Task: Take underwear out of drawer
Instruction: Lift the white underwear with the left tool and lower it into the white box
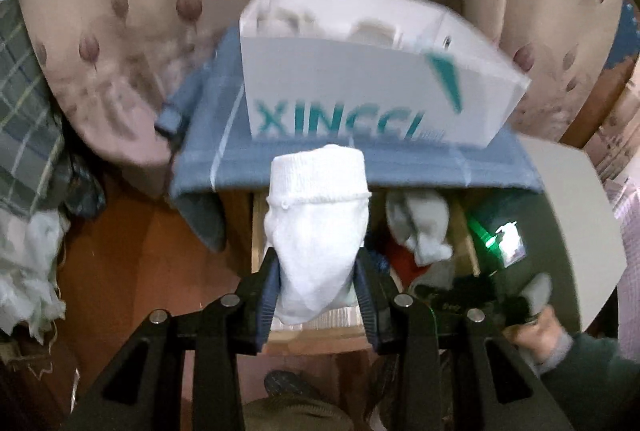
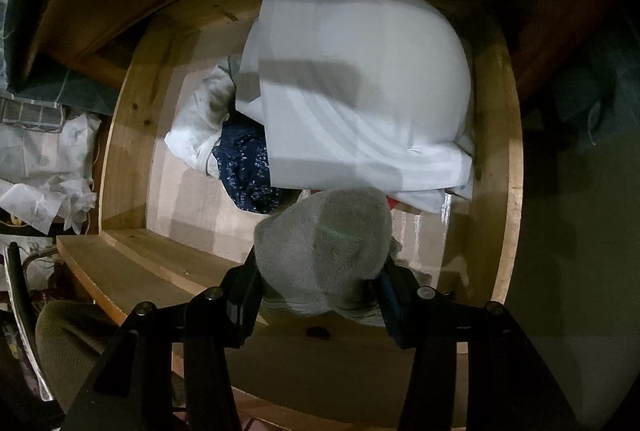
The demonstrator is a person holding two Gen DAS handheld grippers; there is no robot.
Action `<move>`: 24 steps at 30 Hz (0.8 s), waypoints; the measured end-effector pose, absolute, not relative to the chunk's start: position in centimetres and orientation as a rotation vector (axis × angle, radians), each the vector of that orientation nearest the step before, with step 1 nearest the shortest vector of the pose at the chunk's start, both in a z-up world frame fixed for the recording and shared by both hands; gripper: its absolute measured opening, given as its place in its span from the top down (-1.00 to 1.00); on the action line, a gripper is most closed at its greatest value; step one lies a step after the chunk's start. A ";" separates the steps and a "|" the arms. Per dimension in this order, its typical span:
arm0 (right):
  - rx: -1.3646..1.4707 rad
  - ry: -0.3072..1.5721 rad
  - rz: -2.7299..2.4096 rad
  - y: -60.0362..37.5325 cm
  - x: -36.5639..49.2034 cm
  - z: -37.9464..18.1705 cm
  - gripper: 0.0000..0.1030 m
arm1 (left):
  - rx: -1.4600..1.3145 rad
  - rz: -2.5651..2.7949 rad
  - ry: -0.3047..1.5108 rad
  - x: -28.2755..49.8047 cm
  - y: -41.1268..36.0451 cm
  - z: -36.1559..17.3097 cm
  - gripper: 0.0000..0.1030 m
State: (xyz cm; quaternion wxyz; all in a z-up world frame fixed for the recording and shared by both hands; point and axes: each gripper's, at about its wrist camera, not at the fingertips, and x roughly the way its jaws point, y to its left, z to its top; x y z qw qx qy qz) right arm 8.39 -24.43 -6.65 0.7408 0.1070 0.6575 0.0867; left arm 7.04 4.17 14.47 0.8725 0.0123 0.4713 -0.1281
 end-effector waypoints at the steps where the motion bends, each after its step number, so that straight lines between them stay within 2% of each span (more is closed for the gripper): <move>1: 0.233 1.442 0.190 -24.4 8.4 -6.6 0.08 | 0.027 -0.269 0.967 7.1 4.3 15.7 0.30; 7: 0.233 1.424 0.195 -24.4 8.3 -6.3 0.08 | 0.033 -0.286 0.868 9.2 4.2 22.4 0.30; 12: 0.236 1.419 0.198 -24.4 8.2 -6.2 0.08 | 0.026 -0.258 0.834 13.4 4.1 25.5 0.30; 18: 0.245 1.416 0.207 -24.5 8.2 -6.0 0.08 | 0.007 -0.247 0.836 18.6 3.5 26.3 0.30; 24: 0.254 1.407 0.213 -24.7 8.1 -5.9 0.08 | 0.033 -0.244 0.874 22.9 1.8 24.3 0.30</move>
